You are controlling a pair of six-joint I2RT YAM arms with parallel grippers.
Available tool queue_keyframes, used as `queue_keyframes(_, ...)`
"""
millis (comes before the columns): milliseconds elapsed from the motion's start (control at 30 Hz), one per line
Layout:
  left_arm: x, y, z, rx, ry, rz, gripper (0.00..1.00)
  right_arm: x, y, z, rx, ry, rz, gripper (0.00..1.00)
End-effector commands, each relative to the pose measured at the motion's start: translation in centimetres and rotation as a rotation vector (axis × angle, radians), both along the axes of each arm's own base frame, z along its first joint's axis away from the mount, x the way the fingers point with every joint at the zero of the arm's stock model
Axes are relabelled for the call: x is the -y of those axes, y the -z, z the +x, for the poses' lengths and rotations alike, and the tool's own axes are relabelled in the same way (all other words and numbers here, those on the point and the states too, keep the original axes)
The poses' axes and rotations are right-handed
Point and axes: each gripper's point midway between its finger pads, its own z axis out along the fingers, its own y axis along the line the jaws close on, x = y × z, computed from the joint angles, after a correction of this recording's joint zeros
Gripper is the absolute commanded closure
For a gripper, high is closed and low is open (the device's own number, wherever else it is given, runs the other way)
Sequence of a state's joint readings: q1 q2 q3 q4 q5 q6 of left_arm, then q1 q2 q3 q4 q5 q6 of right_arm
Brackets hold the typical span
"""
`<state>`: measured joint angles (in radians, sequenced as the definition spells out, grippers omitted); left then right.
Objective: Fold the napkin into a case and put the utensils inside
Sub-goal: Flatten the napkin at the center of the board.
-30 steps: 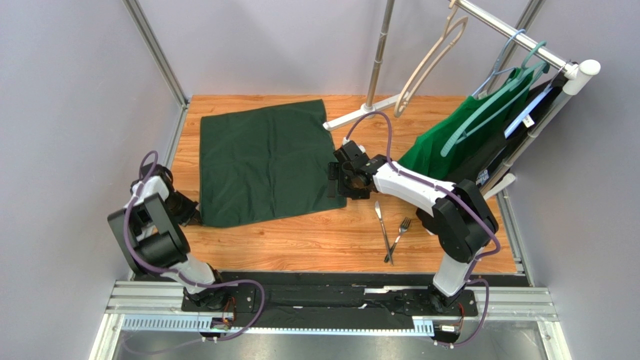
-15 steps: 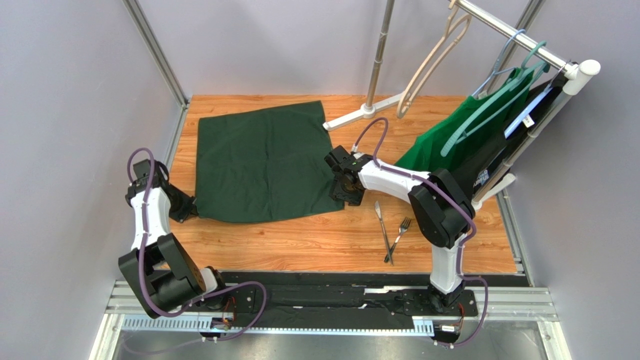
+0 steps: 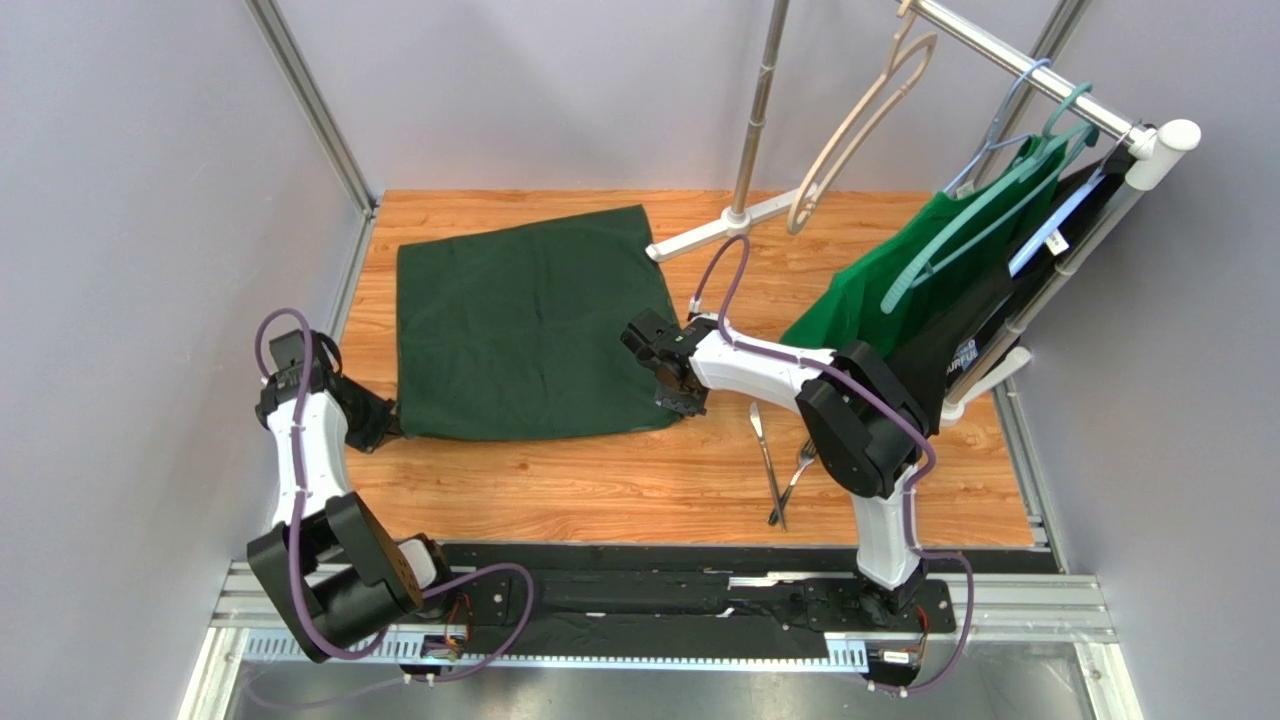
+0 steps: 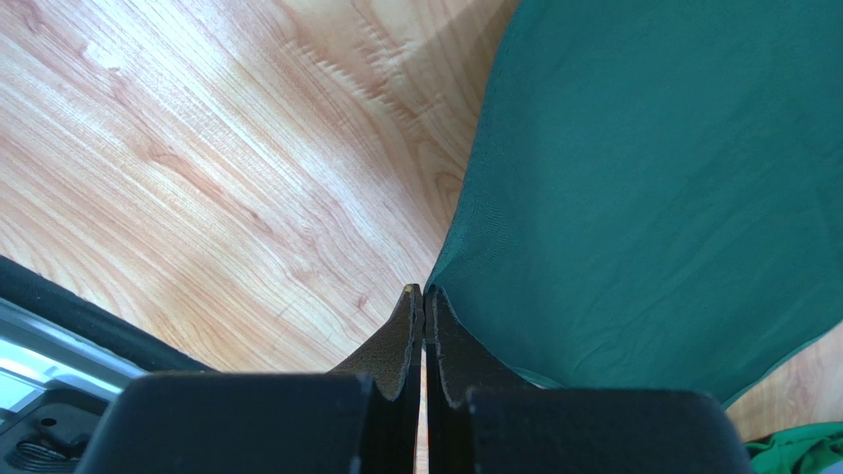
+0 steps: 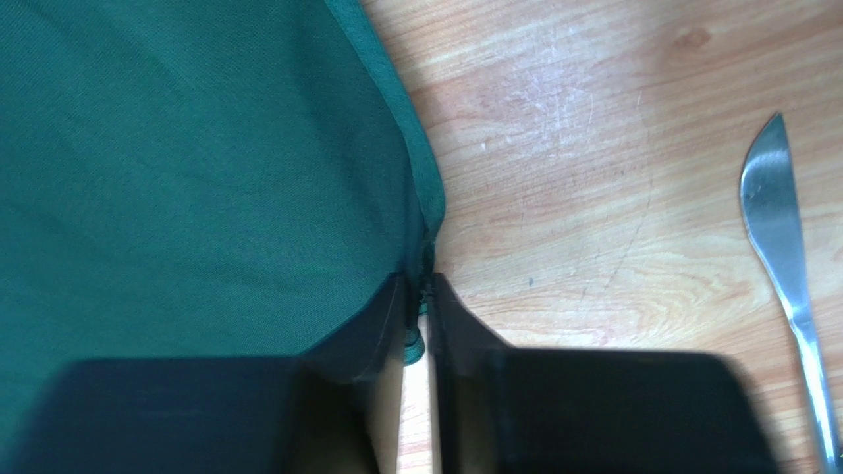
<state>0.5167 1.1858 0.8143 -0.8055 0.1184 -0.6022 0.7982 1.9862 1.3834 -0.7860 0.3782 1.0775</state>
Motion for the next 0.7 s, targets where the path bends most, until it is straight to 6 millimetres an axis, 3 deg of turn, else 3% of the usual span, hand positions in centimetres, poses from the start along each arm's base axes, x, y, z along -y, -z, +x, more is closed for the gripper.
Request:
queue_keyframes(0,-0.4,-1.2,0.6,0.067,-0.022,0.043,1.00,3.1,3.3,-2.3,-0.107,-0.046,-0.166,1.00)
queue_keyframes(167,-0.7,-2.2,0.0,0.088,-0.072,0.077,1.00,3.2,-1.0,-1.1,0.010,-0.202,-0.155,1.00)
queue_keyframes(467,-0.7,-4.2,-3.9,0.125,-0.255,0.129,1.00,-0.2,-4.9,-1.5,0.052,-0.482,0.002,1.00)
queue_keyframes(567,-1.3,-7.1,-4.8,0.184,-0.288,0.202,1.00,-0.7,-6.6,-2.0,0.066,-0.519,0.049,1.00)
queue_keyframes(667,-1.7,-10.8,-5.3,0.276,-0.292,0.281,1.00,-0.1,-10.4,-2.0,0.150,-0.564,0.061,1.00)
